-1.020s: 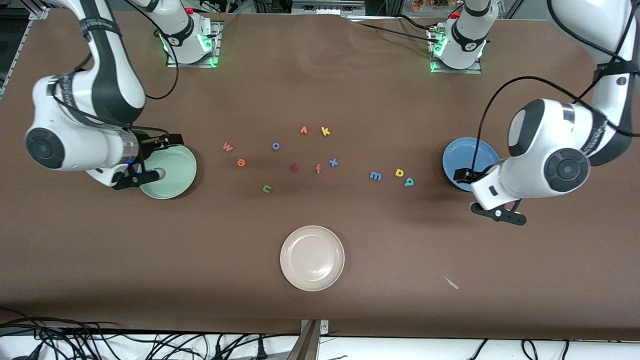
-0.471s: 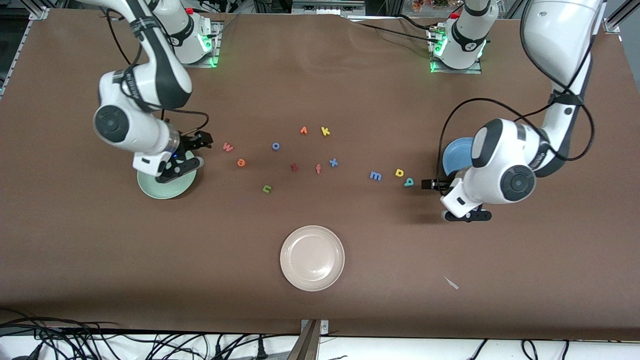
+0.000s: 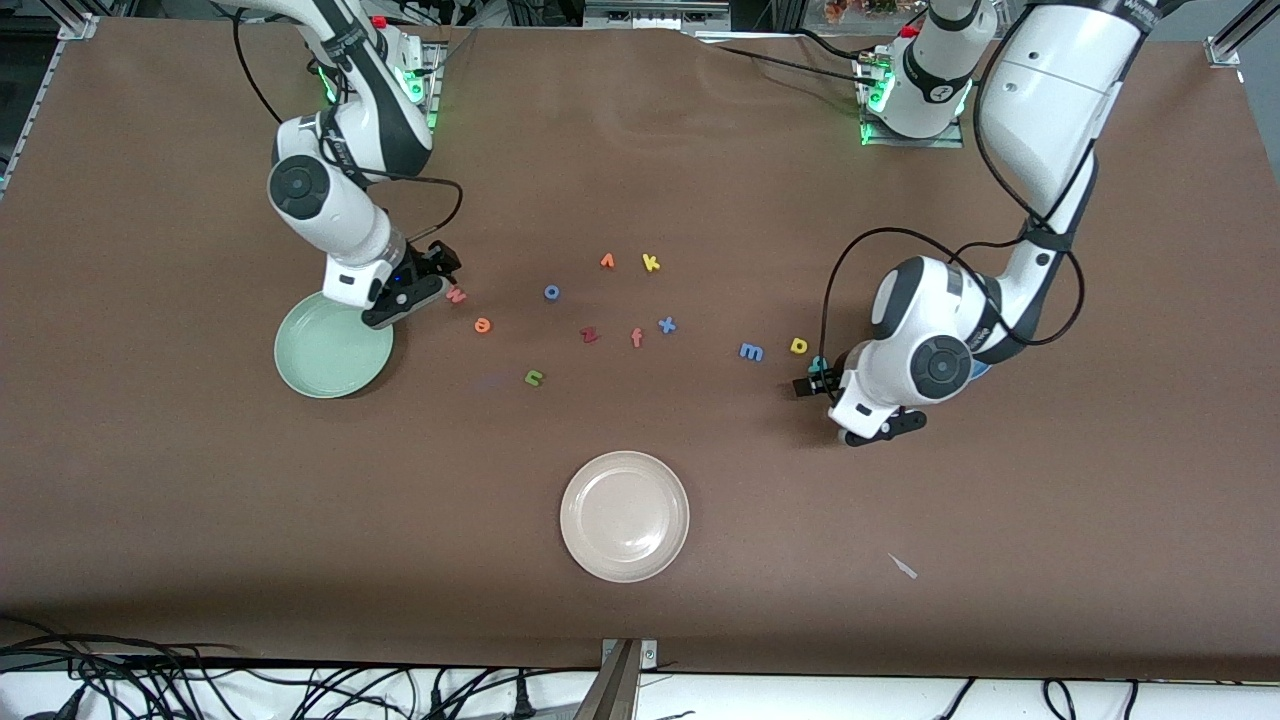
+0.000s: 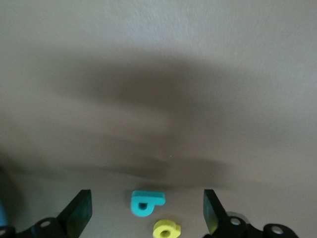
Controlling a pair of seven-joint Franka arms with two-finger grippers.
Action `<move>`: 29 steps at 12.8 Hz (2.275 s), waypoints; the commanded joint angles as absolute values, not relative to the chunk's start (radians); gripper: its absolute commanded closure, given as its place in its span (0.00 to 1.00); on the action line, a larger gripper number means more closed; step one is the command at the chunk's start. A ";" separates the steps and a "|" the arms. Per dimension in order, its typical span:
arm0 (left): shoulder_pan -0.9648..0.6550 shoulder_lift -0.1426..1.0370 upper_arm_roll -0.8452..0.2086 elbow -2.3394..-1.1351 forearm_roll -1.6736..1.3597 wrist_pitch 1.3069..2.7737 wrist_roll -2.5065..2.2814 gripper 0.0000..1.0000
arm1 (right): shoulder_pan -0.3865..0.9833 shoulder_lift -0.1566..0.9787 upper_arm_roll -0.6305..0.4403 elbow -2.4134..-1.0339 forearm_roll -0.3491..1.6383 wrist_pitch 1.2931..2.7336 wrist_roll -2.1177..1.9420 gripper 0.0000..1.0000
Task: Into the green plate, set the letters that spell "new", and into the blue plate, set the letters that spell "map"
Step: 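Grasp the pink w with the right gripper while the left gripper grasps cyan b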
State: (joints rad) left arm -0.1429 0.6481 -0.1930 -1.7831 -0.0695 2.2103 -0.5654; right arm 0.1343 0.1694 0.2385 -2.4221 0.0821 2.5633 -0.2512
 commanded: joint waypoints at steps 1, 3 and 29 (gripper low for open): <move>-0.152 0.624 -0.184 -1.853 -0.097 2.269 -0.571 0.10 | 0.129 0.196 0.267 -2.457 0.069 2.622 -0.287 0.05; -0.161 0.621 -0.184 -1.873 -0.094 2.261 -0.569 0.22 | 0.129 0.199 0.268 -2.509 0.069 2.675 -0.287 0.08; -0.170 0.603 -0.183 -1.871 -0.077 2.207 -0.575 0.80 | 0.132 0.137 0.078 -2.396 -0.041 2.490 -0.402 1.00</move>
State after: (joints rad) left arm -0.1658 0.6242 -0.1887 -1.8576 -0.0695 2.2232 -0.5842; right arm 0.1323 0.1568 0.1163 -2.4420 -0.0272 2.5777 -0.3500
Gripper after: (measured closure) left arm 0.789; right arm 0.727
